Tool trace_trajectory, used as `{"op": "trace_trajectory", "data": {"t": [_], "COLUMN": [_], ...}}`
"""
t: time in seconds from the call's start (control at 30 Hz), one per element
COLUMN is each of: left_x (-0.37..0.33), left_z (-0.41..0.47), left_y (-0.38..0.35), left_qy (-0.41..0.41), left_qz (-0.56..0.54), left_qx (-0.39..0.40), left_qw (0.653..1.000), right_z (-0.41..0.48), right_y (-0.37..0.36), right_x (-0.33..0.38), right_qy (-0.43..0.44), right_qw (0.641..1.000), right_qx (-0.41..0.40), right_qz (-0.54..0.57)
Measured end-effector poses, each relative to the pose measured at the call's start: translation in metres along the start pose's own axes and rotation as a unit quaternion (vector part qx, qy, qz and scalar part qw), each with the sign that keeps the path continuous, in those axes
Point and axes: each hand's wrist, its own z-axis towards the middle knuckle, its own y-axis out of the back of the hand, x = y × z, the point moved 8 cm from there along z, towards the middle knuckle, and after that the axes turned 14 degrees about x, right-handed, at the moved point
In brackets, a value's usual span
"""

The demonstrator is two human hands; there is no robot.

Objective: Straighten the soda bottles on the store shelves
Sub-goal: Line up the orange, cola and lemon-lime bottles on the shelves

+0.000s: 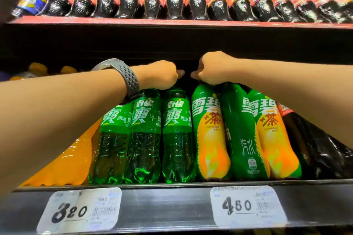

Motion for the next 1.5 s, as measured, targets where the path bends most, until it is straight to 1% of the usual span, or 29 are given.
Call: {"op": "trace_trajectory", "data": {"t": [0.27, 0.47, 0.6, 0.73, 0.97, 1.13, 1.33, 1.5], "left_x": [0.001, 0.003, 0.0, -0.001, 0.001, 0.003, -0.001, -0.007], "left_z": [-0.001, -0.002, -0.004, -0.004, -0.003, -0.001, -0.004, -0.005], "left_y": [-0.001, -0.004, -0.005, -0.003, 0.001, 0.004, 0.008, 0.01], "left_qy": [-0.004, -0.004, 0.005, 0.002, -0.029, -0.04, -0.037, -0.043], "left_qz": [-0.021, -0.025, -0.023, -0.016, -0.053, -0.043, -0.026, -0.014], "left_qx": [-0.022, -0.024, -0.024, -0.037, -0.044, -0.042, -0.051, -0.041], "left_qw": [1.0, 0.999, 0.999, 0.999, 0.997, 0.997, 0.998, 0.998], "right_z": [0.001, 0.001, 0.002, 0.001, 0.002, 0.003, -0.002, -0.003], "right_y": [-0.005, -0.004, -0.004, -0.003, -0.004, -0.004, 0.0, 0.0], "right_x": [0.0, 0.002, 0.001, 0.002, 0.004, 0.0, -0.002, -0.001], "right_qy": [-0.004, -0.002, 0.003, 0.005, 0.01, 0.015, 0.032, 0.028], "right_qw": [0.999, 1.0, 0.999, 1.0, 1.0, 1.0, 0.999, 0.999], "right_qx": [0.014, 0.015, 0.017, 0.001, -0.007, 0.006, 0.001, -0.017], "right_qz": [0.041, 0.019, 0.028, 0.01, -0.016, 0.008, 0.038, 0.011]}}
